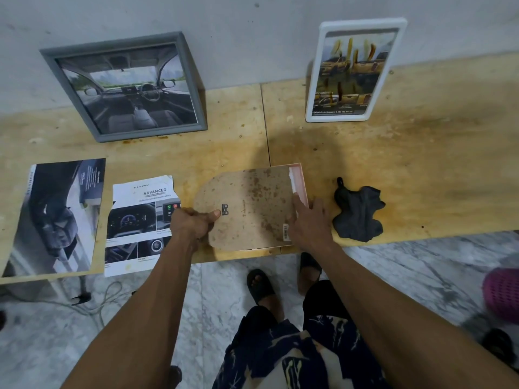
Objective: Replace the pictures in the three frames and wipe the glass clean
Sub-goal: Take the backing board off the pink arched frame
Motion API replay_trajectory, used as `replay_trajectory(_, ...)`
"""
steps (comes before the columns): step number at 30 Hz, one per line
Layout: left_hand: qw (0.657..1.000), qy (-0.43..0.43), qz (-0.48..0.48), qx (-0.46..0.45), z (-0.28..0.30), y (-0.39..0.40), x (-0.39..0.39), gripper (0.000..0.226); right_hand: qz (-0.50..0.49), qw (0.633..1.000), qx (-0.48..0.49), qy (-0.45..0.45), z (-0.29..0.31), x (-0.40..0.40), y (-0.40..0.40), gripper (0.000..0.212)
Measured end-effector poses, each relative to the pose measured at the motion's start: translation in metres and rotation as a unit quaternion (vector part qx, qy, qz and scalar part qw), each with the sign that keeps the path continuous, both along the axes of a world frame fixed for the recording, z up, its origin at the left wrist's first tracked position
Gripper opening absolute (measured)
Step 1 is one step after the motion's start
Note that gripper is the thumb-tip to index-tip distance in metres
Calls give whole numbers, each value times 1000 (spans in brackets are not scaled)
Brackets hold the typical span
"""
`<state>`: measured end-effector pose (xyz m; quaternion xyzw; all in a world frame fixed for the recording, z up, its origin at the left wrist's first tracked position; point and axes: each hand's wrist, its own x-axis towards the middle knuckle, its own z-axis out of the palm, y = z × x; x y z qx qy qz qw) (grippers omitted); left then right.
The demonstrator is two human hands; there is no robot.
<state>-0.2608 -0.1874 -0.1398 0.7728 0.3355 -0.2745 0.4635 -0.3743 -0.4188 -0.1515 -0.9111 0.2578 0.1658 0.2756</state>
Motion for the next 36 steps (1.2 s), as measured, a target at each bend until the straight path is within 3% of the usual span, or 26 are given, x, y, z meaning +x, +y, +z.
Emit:
replay_trajectory(5,999,-25,1,-34,-48,25,7,99,-7,1000,2,14,0,0,-3,52)
replay_trajectory(10,997,-30,28,-61,6,6,-3,56,-2,1000,-4,24,-1,1,-4,54)
replay_trajectory(16,995,-46,50,-68,16,17,-3,43,45,998,-39,27,-10,-2,-8,62)
replay_trajectory(27,986,-63,109,-106,39,63,-3,44,31,999,-22,23,-3,0,-6,58)
replay_trajectory(34,973,-66,127,-184,53,63,-4,41,-66,994,24,-80,33,4,0,48)
replay_trajectory(36,969,-77,118,-203,56,47,-3,30,-111,985,90,-100,46,9,8,50)
